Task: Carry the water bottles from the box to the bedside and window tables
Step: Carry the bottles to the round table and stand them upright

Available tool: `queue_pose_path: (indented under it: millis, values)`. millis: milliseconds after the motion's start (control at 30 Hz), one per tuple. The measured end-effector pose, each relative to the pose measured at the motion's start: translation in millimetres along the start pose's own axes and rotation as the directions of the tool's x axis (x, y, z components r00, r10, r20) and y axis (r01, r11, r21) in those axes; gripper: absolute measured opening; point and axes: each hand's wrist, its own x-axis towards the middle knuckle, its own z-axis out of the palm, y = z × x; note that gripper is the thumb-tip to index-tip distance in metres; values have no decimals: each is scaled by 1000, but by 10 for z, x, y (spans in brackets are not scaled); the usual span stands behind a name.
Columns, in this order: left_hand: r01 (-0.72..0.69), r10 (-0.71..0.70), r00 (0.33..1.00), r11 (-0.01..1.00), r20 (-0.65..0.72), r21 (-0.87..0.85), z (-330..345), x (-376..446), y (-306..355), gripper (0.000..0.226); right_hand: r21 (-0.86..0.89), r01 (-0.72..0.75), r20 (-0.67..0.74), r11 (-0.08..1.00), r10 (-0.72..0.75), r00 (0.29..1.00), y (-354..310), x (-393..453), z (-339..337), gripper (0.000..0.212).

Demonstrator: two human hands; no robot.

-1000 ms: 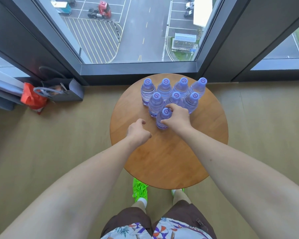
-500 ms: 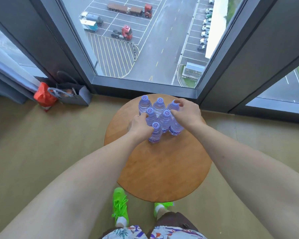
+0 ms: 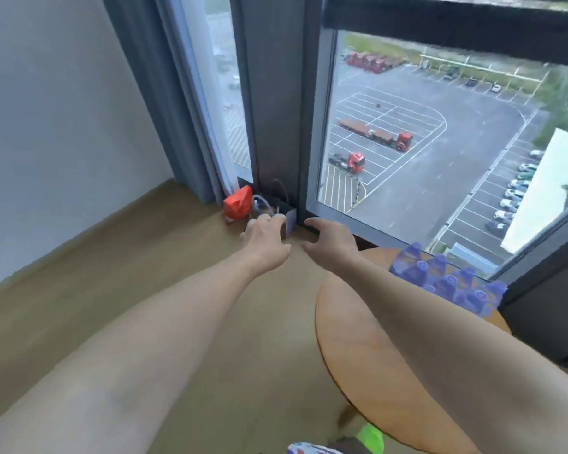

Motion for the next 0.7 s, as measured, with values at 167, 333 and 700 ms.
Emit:
queue_pose_path:
  millis: [167, 333, 700]
  values:
    - [207, -213, 969, 977, -125, -57, -846, -745, -1498, 56, -52, 253, 119, 966, -245, 962, -1625, -280, 757, 57]
    - [450, -453, 854, 890, -256, -73, -1582, -1798, -2947, 60, -48, 496, 264, 867, -468, 844, -3191, -765, 1624, 67]
    - [835, -891, 316, 424, -325, -351, -2263, -4541, -5109, 56, 99, 895, 573, 434, -760, 305, -5941, -2427, 3518, 70]
